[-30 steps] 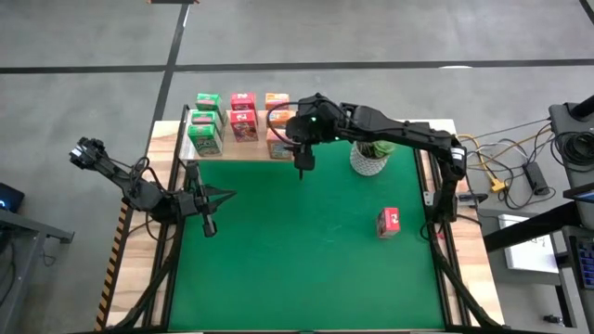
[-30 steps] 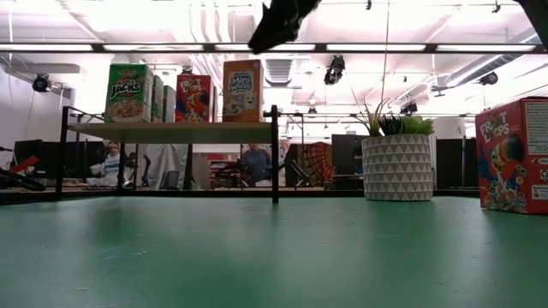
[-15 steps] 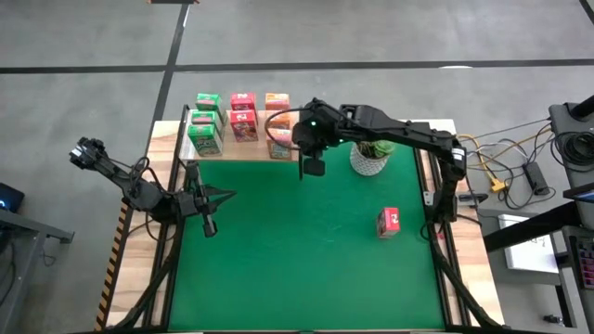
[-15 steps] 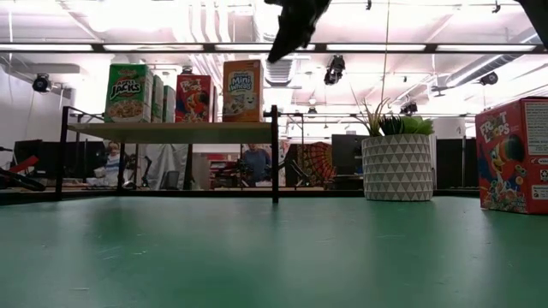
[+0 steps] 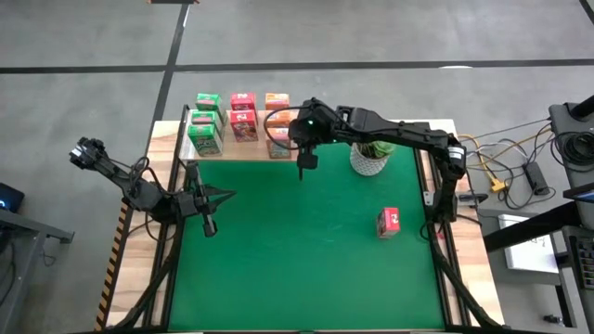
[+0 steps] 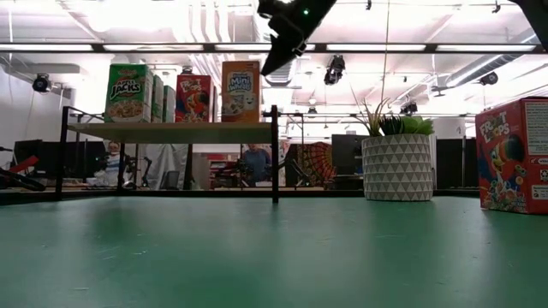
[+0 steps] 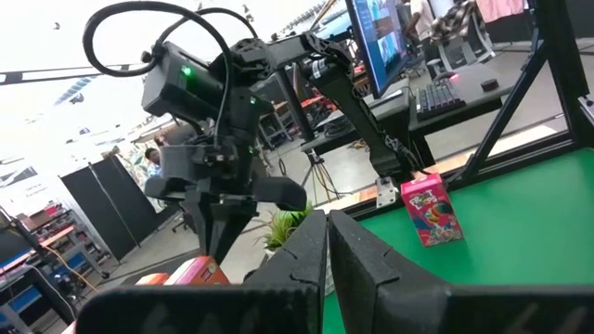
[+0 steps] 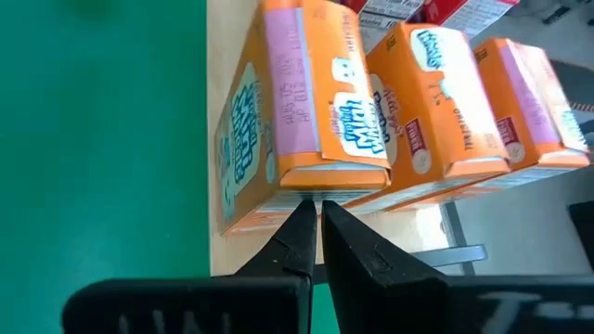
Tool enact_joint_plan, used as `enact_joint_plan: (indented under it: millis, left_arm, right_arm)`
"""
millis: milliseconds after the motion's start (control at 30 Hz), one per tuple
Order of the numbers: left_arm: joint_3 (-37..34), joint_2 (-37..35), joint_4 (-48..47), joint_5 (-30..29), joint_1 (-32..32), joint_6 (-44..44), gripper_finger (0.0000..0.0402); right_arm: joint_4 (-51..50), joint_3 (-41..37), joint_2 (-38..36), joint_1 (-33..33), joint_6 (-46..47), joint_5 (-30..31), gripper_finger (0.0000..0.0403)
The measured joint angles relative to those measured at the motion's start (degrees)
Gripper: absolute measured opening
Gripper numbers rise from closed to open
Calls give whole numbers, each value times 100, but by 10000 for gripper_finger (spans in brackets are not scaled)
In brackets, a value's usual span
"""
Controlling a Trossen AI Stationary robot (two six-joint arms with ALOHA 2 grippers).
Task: Stack cereal on shelf
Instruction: Put the orange cereal box on the shelf aligned with other orange cereal boxes, then put the red cereal box on the shelf aligned with other red cereal boxes
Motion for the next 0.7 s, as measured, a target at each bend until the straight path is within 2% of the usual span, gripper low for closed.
enact_joint_plan:
  millis: [533, 700]
  left_arm:
    - [0, -4, -1, -7, 0, 0, 0]
    - [0, 0, -3, -243, 0, 0, 0]
  right_arm:
    - [45, -2, 0, 15, 97, 2, 11]
    - [-269, -11, -93, 87, 191, 1, 11]
